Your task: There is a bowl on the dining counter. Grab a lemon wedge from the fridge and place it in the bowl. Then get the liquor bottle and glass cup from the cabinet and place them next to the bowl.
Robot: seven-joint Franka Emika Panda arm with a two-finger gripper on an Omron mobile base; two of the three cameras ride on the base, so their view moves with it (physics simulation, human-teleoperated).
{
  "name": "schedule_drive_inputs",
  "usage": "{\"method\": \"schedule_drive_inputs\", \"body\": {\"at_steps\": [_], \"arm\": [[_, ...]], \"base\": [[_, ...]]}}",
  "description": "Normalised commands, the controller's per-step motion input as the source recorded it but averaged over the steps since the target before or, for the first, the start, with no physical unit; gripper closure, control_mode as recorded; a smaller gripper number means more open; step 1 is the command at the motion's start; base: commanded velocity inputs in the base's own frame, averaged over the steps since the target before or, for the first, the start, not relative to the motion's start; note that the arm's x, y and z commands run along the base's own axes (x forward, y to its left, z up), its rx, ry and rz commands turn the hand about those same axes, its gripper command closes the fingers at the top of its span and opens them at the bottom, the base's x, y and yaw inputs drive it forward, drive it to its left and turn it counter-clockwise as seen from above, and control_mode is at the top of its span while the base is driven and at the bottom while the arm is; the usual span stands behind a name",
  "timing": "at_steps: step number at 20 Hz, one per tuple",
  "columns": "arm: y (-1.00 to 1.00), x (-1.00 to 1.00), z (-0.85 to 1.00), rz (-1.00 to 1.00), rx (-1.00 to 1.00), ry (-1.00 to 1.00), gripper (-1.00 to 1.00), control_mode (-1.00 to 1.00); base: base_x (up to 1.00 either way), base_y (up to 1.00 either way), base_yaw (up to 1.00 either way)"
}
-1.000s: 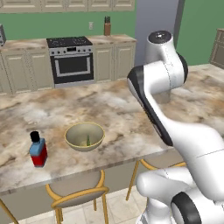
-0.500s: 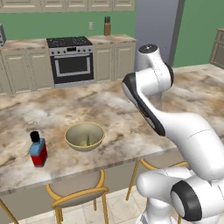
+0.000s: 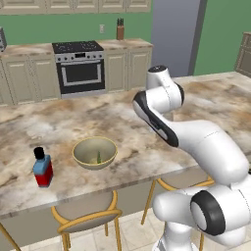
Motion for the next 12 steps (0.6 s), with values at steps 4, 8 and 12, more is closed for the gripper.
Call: {"method": "schedule_drive_inputs", "body": {"at_steps": [4,8,12], "arm": [[0.11,0.12,-0.56,0.14,-0.01,0.07,1.0,-1.0],[0.11,0.11,-0.53,0.14,-0.02,0.03,1.0,-1.0],[0.11,0.09,-0.5,0.14,-0.01,0.02,1.0,-1.0]], "base": [[0.0,0.0,0.0],[0.0,0.0,0.0],[0.0,0.0,0.0]]}}
